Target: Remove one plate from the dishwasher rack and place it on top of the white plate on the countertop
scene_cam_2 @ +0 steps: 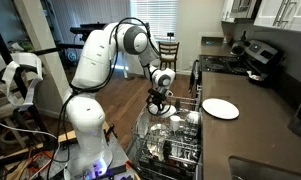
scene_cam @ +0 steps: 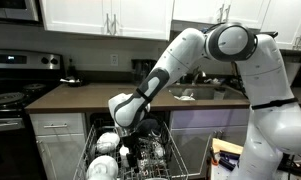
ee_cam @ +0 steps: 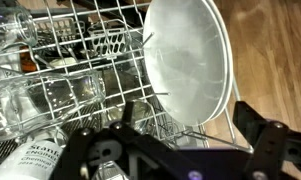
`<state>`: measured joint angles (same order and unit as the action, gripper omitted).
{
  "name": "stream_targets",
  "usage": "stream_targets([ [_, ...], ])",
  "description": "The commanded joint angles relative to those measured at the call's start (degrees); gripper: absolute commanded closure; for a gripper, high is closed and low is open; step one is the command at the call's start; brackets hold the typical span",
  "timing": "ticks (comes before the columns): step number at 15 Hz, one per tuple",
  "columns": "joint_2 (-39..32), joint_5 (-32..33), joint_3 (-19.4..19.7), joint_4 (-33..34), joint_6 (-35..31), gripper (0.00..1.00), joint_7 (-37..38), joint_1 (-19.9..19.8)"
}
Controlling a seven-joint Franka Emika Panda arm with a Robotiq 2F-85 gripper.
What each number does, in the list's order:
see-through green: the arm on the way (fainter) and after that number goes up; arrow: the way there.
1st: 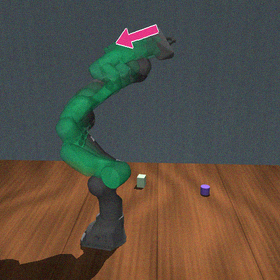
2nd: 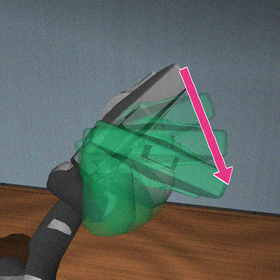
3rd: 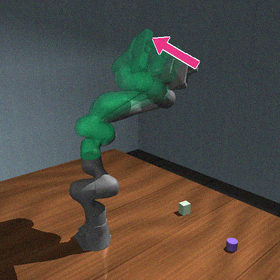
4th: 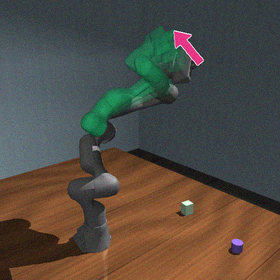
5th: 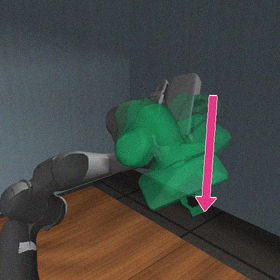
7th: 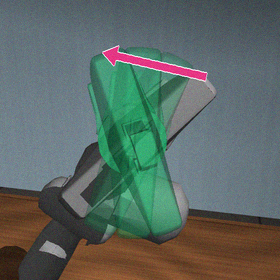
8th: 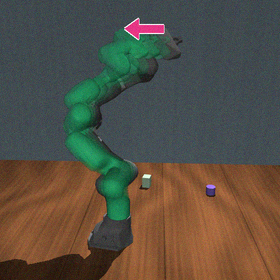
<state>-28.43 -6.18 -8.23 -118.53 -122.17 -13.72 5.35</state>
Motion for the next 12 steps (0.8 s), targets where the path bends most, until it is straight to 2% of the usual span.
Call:
stream_targets([
  [1, -3.2, 1.8, 0.0, 3.6, 1.4, 0.06, -0.3, -0.1],
  [2, -3.8, 2.1, 0.1, 4.2, 1.7, 0.0, -0.2, 0.0],
  [3, -4.3, 2.3, 0.1, 4.6, 1.8, 0.03, -0.3, 0.0],
  [4, -4.7, 2.5, 0.0, 5.1, 1.8, 0.0, -0.3, 0.0],
  [12, -8.3, 2.8, -0.3, 8.5, 2.9, 0.0, -0.6, 0.1],
])
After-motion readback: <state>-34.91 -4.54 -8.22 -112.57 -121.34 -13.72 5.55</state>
